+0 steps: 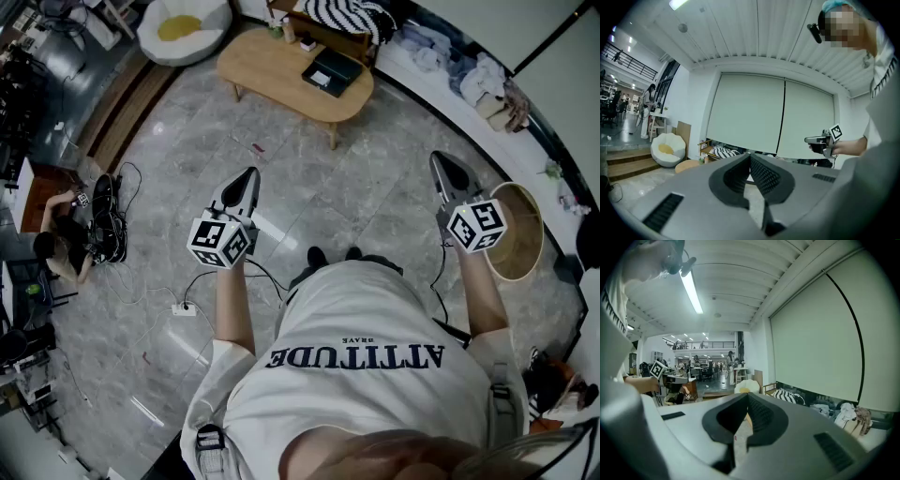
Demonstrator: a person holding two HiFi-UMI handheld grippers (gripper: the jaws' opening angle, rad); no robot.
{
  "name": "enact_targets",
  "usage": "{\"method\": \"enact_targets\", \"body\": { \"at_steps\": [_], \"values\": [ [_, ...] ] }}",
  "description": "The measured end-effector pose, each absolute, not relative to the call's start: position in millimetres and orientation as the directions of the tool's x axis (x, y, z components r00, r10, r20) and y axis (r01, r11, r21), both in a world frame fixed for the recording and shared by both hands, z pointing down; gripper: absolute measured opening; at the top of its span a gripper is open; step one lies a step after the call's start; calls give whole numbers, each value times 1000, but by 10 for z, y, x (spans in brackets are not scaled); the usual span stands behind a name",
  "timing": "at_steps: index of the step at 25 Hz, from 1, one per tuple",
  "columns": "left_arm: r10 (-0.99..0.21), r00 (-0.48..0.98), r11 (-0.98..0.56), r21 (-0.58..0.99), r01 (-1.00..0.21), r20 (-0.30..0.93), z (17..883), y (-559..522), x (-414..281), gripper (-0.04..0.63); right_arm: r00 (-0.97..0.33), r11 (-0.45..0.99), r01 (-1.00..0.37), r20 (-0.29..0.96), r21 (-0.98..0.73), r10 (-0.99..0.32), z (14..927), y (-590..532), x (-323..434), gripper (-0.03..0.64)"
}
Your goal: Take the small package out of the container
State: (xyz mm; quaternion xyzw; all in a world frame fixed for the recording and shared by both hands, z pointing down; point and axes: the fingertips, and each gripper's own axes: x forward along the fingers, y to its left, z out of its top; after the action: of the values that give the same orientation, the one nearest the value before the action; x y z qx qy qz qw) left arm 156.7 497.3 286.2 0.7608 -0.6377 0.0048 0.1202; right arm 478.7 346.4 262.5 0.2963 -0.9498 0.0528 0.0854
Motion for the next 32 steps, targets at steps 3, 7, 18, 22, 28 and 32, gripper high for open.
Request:
{"method": "enact_targets", "body": {
  "at_steps": [3, 7, 18, 22, 28, 32],
  "values": [
    [-969, 188, -158, 179, -971, 162, 2841, 4982, 1551, 21, -811, 820, -571, 193, -49, -553, 2596, 3481, 4763, 20],
    [-969, 189, -160, 180, -971, 161, 2850, 4994, 1547, 21, -812, 821, -569, 193, -47, -551, 2595, 3496, 4746, 20],
    [-967, 195, -163, 189, -968, 162, 2882, 4955, 1438, 21, -808, 817, -574, 198, -55, -555, 2592, 3473, 4641, 20],
    [-967, 200, -168, 193, -967, 161, 2906, 4954, 1383, 21, -805, 814, -578, 204, -55, -558, 2614, 3509, 4600, 20],
    [-962, 218, -186, 191, -964, 164, 2937, 4968, 1293, 21, -796, 806, -589, 217, -60, -566, 2664, 3601, 4501, 20],
    [-957, 234, -202, 183, -962, 172, 2973, 5004, 1190, 21, -787, 798, -599, 227, -64, -573, 2714, 3680, 4397, 21]
  ]
}}
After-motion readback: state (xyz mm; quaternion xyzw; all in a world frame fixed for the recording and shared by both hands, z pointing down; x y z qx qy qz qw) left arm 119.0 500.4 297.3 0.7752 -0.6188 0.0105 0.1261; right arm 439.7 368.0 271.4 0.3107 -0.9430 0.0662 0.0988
